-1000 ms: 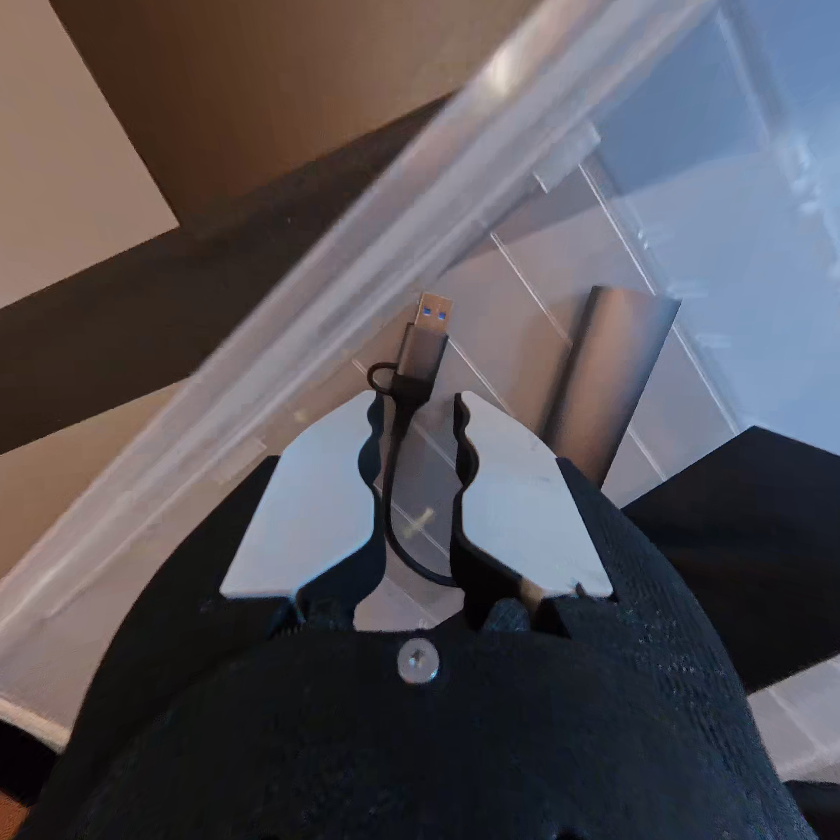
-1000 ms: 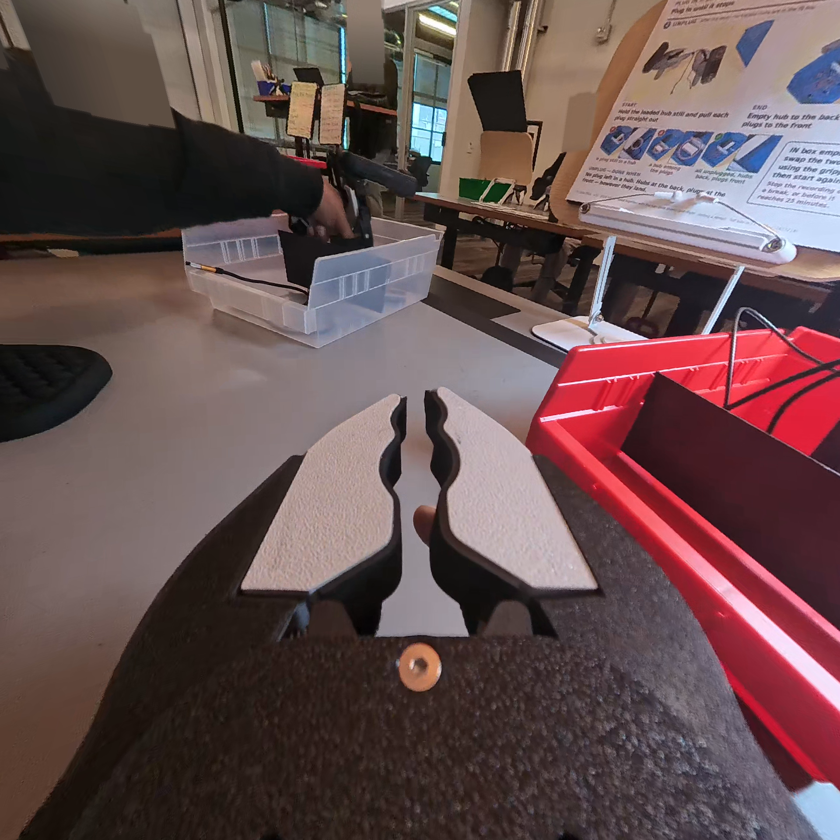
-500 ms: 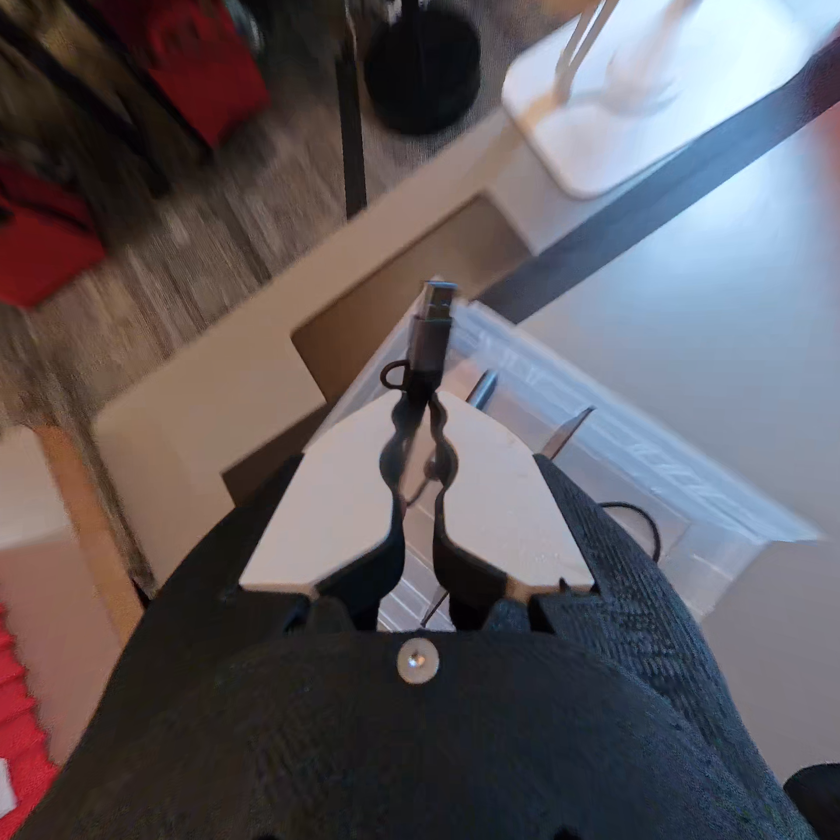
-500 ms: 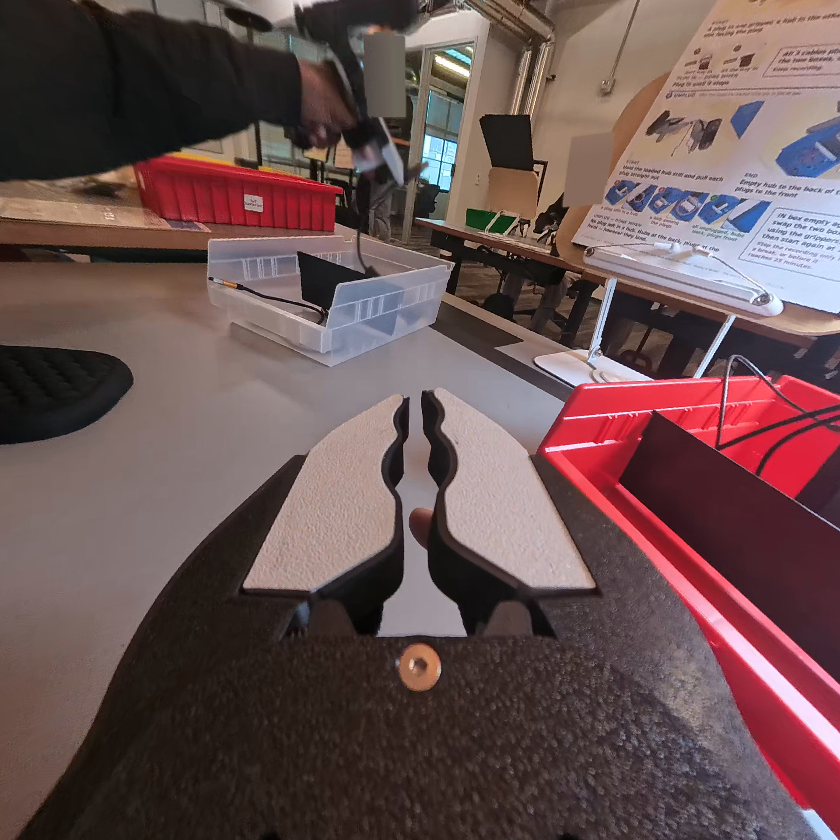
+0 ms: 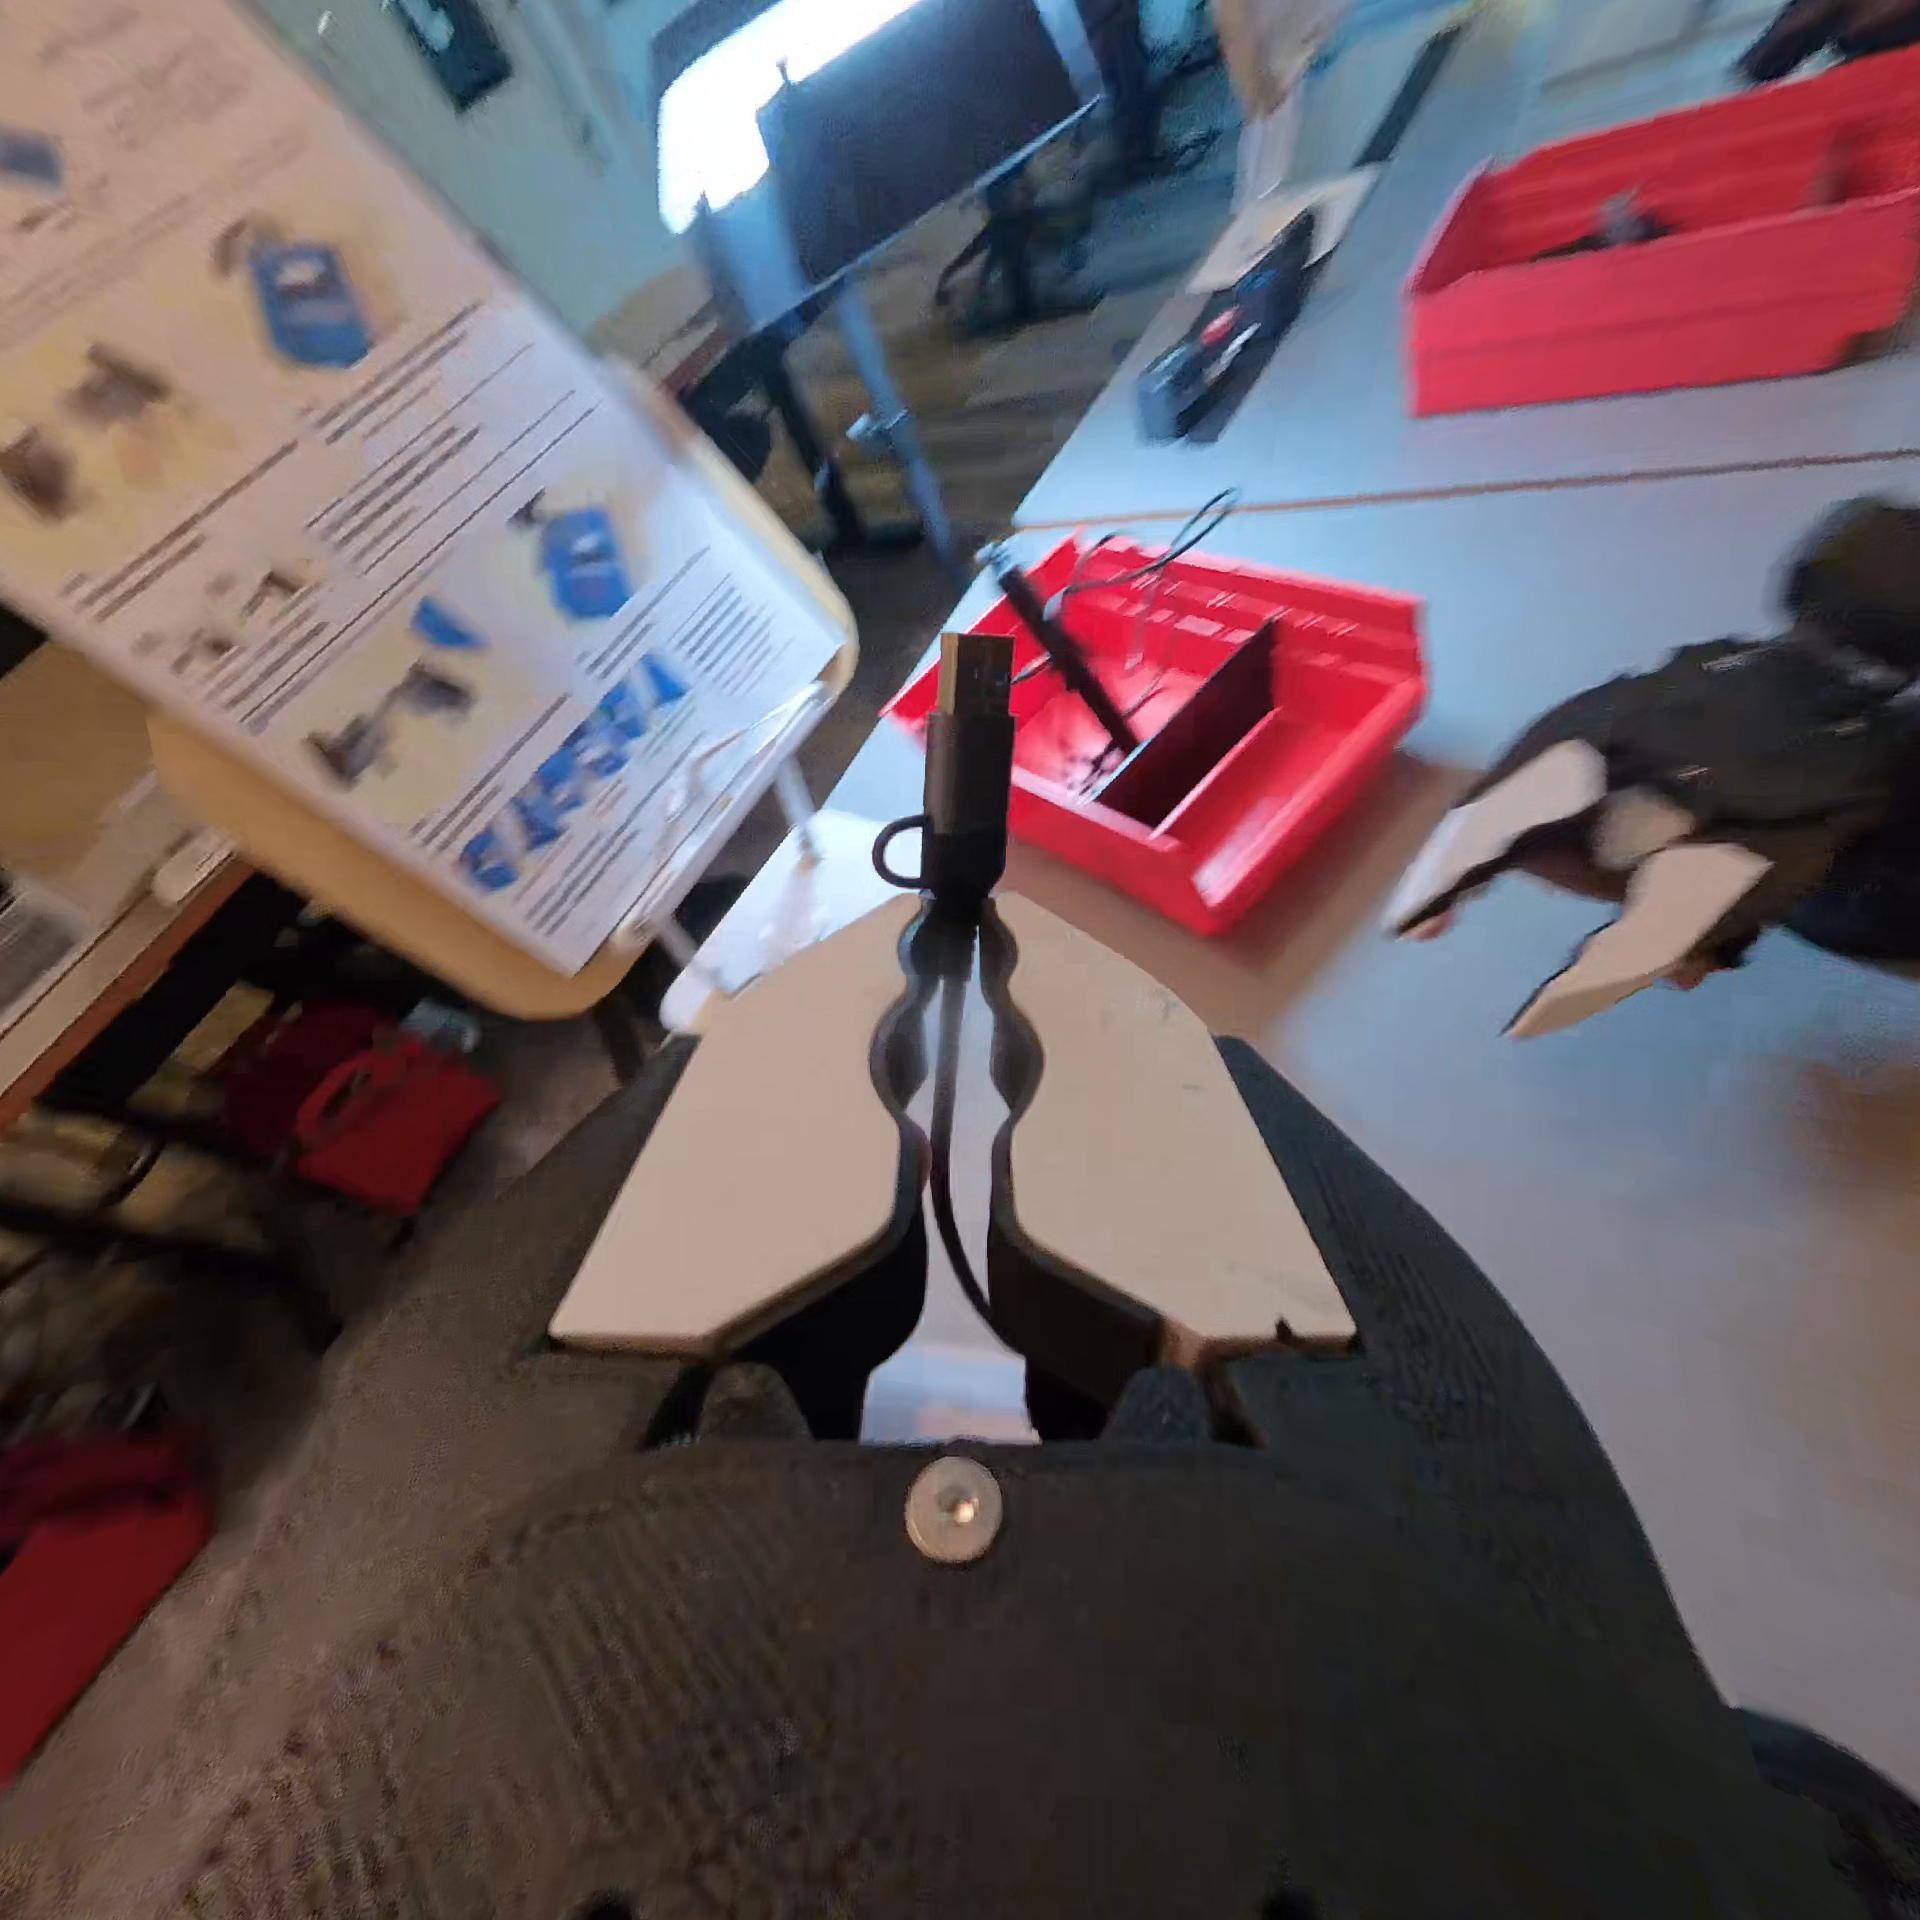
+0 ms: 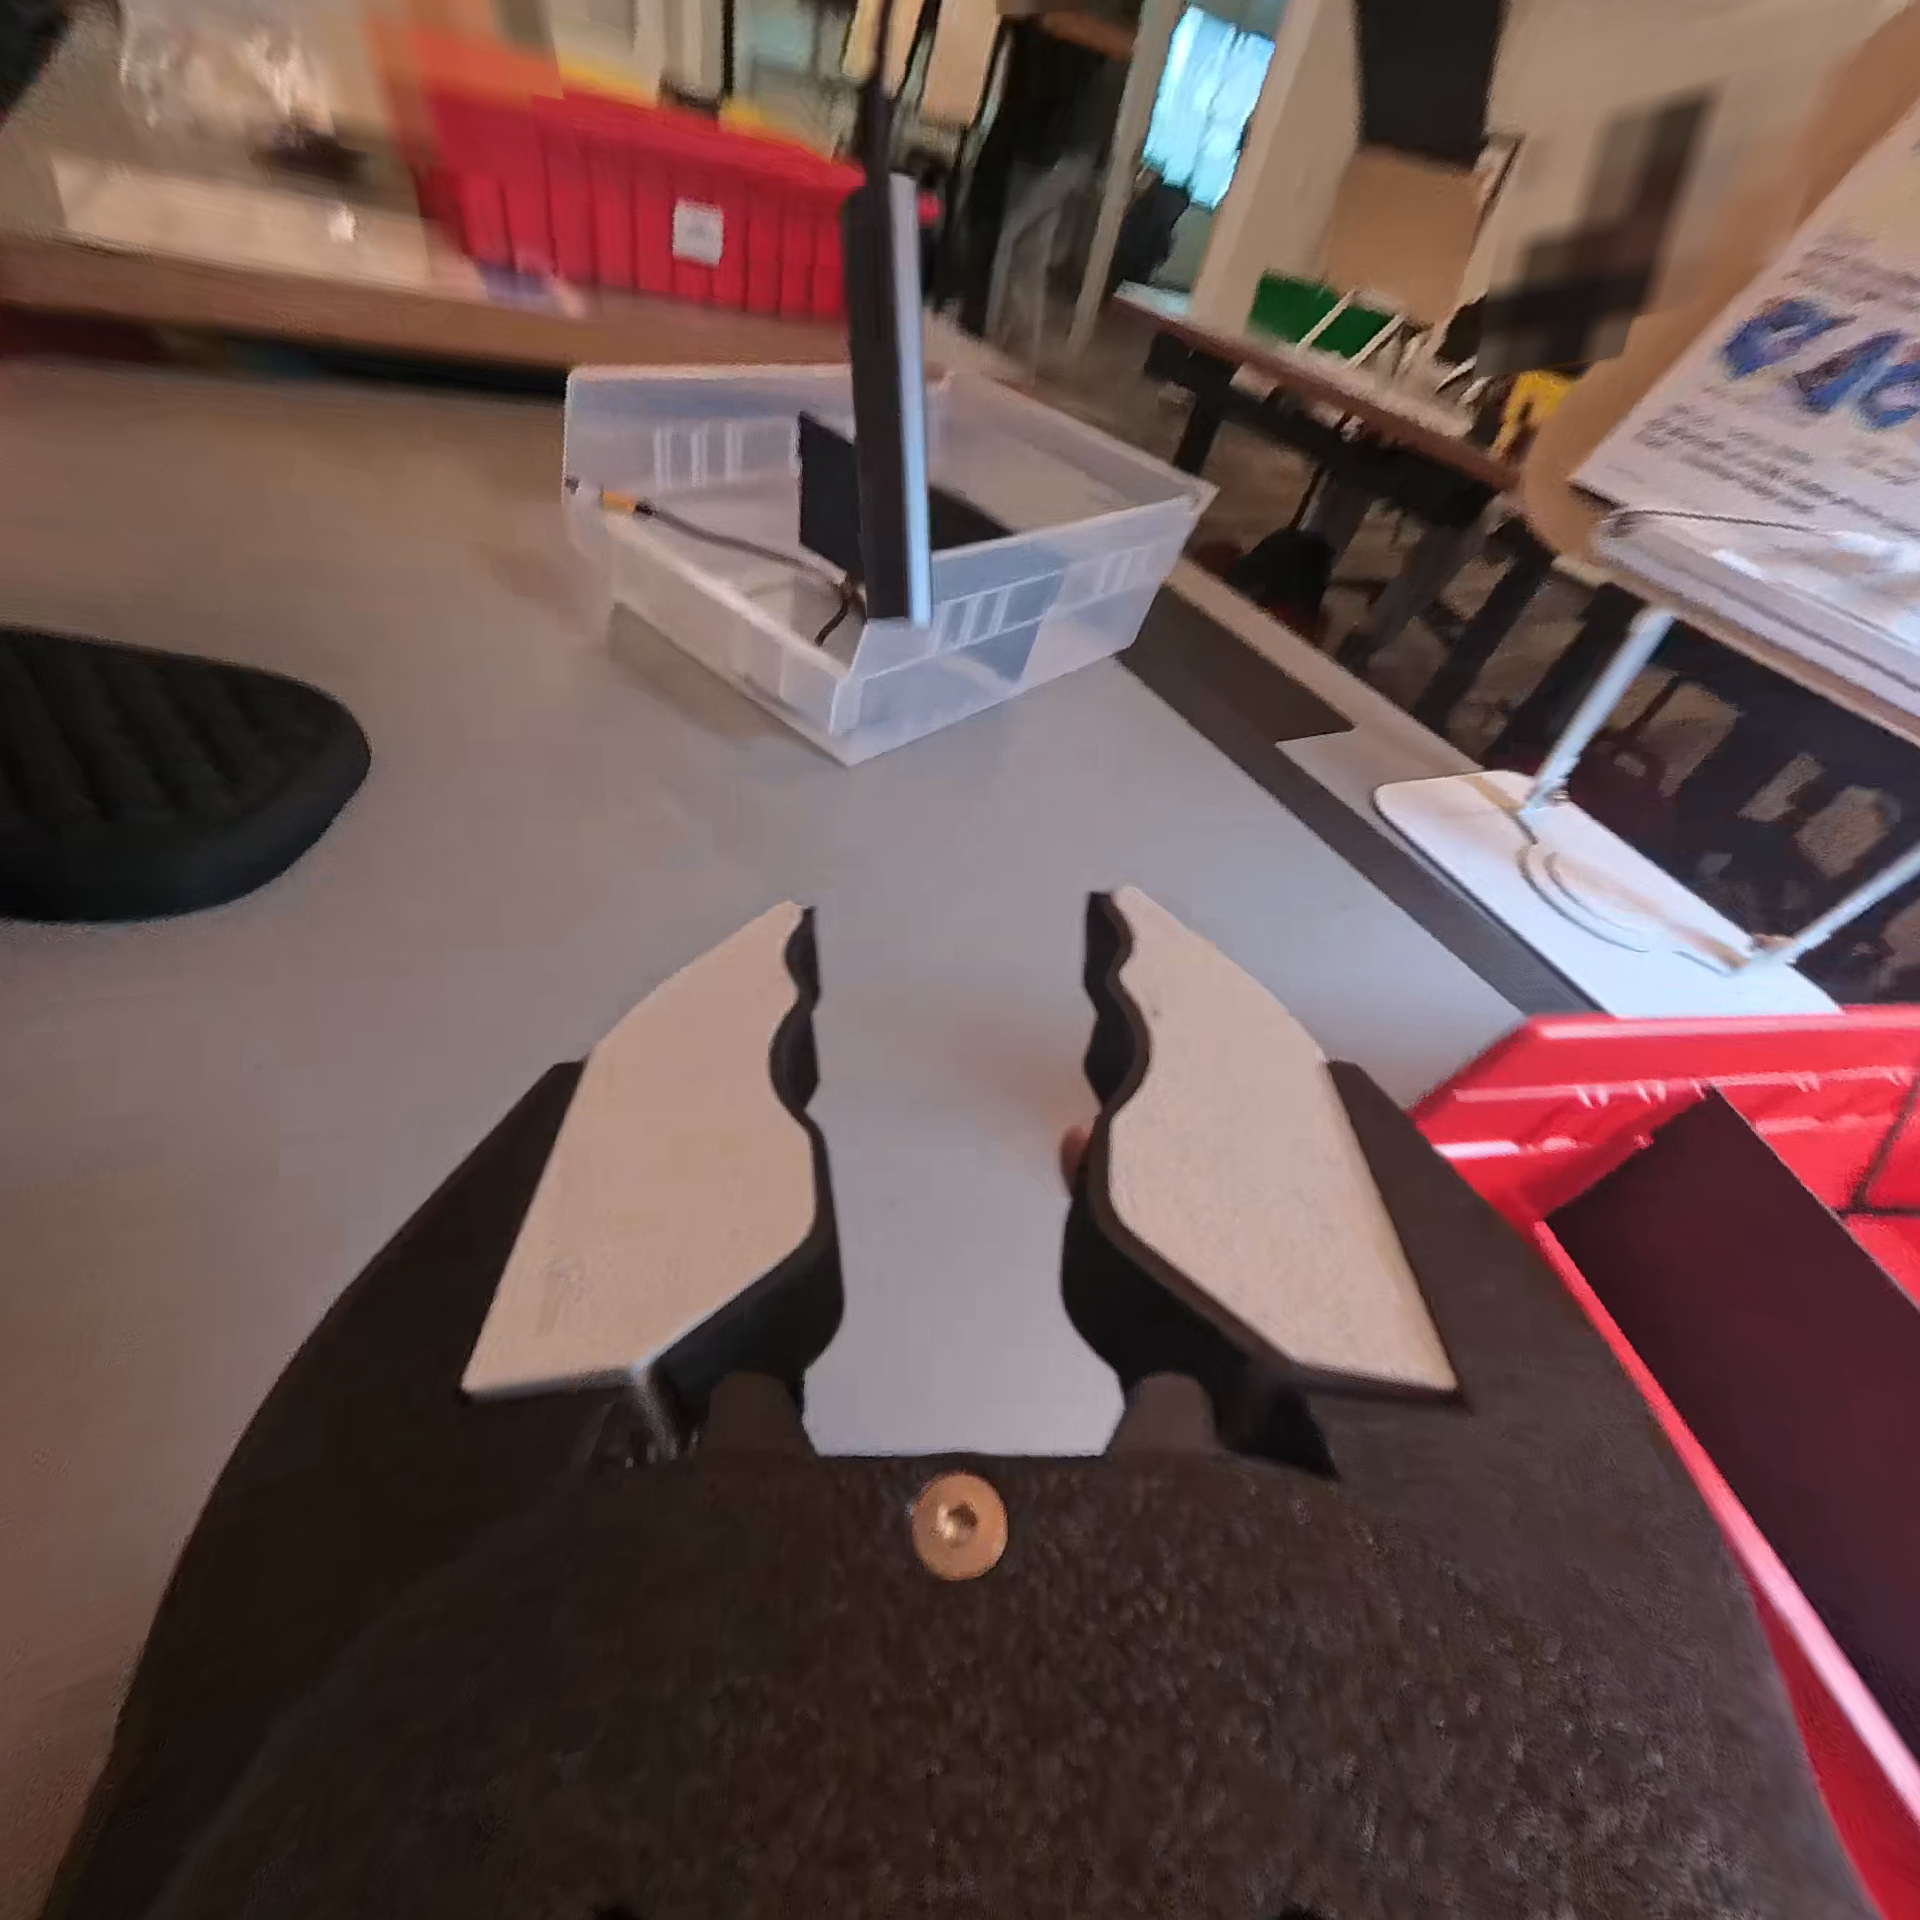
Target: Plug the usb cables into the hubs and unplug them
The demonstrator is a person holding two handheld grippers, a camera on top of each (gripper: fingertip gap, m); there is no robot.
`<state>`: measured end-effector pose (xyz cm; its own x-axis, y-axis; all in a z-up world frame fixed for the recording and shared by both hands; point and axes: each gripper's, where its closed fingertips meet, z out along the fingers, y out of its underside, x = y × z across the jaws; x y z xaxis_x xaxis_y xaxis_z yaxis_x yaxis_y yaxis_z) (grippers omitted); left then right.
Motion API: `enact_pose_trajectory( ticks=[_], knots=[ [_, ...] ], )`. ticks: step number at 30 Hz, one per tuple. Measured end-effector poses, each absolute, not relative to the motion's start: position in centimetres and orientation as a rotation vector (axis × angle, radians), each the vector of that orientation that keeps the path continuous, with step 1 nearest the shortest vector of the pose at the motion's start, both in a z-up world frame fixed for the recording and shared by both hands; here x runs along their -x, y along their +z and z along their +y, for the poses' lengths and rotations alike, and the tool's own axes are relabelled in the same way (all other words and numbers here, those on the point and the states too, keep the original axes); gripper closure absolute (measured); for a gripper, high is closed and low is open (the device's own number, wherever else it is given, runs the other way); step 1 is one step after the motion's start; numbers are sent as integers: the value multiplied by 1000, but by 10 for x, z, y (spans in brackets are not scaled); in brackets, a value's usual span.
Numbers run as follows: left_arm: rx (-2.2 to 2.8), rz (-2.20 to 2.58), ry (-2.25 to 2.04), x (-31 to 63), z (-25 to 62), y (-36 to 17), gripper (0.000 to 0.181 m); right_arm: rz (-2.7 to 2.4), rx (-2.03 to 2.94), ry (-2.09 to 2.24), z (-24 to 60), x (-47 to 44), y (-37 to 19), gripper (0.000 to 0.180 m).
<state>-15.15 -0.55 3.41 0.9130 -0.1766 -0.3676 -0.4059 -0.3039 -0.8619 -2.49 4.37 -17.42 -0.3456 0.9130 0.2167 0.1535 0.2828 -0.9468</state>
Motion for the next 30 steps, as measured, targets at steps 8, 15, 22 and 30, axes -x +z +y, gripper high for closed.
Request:
enact_pose_trajectory(
  ticks=[8, 15, 22, 30],
  knots=[
    [1754, 550, -58, 38, 22, -6, 174, -2102, 1010, 898, 6, 60, -220, 165],
    [1637, 595, -338, -1, 17, -31, 142, -1923, 729, 1228, -16, 48, -194, 165],
    [1659, 618, -313, 10, 10, -107, 145, -1810, 720, 1536, -10, 33, -158, 166],
    [1739, 642, -348, 2, 20, -139, 162, -1928, 939, 1608, -19, 40, -182, 164]
  ],
)
